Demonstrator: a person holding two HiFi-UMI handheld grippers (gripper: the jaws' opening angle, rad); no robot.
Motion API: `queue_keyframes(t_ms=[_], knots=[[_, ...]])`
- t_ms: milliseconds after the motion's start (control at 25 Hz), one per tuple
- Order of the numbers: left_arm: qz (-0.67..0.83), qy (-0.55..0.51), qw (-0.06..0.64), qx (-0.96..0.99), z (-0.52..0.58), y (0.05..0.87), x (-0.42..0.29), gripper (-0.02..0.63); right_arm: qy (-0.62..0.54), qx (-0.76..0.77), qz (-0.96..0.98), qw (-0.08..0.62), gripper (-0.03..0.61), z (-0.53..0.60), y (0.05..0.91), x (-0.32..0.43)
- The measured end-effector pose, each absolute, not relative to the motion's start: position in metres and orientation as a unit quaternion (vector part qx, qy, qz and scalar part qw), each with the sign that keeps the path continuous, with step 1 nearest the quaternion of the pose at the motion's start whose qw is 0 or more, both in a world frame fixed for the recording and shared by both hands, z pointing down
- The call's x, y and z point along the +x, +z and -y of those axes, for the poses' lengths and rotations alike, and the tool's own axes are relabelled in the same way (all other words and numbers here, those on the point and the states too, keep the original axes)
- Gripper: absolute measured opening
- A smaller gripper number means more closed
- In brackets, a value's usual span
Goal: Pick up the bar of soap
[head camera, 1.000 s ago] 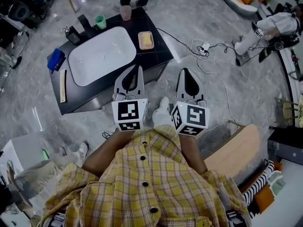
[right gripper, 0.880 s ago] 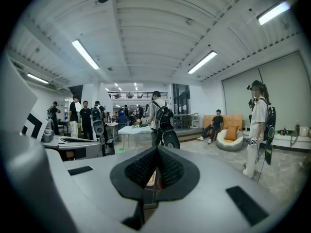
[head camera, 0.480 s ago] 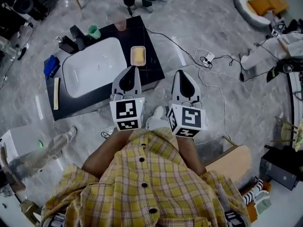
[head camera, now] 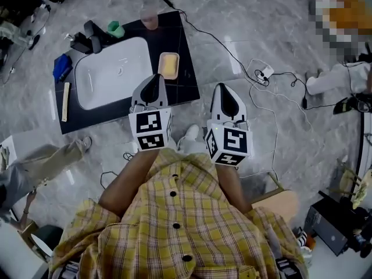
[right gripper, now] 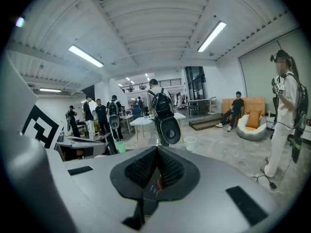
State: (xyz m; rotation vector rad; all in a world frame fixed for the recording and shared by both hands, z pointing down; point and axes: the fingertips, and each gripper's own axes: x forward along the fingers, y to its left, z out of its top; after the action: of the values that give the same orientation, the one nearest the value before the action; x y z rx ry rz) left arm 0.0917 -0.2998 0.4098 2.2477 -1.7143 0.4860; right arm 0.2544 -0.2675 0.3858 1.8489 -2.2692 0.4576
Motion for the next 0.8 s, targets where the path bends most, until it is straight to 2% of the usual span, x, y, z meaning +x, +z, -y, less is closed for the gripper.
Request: queue_keyframes(t_ms=[680,800], knots=[[0.570,0.234,0.211,0.759,0.388,0.502,0.079,0.014,0.159,0.627,0.751,0.128,0.018,0.345,0.409,0.240],[0.563,0.248,0.227,0.755,0.401,0.521,0.078,0.036,0.165,0.627,0.750,0.132,0.018,0.359,0.414,0.238]])
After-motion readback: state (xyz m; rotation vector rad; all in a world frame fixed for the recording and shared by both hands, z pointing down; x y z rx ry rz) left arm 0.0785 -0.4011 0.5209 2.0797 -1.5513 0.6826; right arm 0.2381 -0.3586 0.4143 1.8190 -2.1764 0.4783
